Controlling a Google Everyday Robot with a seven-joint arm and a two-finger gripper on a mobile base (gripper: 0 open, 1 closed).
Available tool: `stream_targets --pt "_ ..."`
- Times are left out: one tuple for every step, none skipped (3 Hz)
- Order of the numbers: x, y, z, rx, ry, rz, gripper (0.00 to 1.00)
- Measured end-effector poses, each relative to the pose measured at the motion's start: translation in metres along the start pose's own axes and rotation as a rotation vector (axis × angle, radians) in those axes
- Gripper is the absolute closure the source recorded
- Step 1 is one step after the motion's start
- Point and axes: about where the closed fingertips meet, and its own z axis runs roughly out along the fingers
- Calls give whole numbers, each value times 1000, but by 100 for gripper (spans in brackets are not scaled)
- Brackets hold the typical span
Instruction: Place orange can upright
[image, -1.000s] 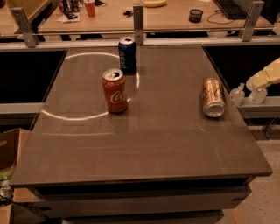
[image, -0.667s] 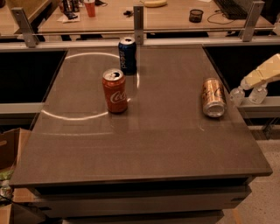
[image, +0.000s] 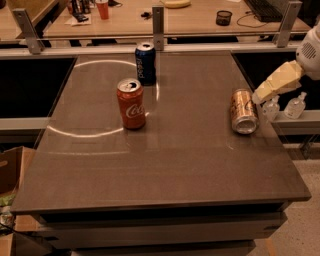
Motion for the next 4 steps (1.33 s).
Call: stream_targets --pt "-5 23 5 -14 7 28 0" --pt "-17 46 13 -10 -4 43 0" --pt "-30 64 30 21 -5 46 0" --pt "-34 71 52 70 15 55 0"
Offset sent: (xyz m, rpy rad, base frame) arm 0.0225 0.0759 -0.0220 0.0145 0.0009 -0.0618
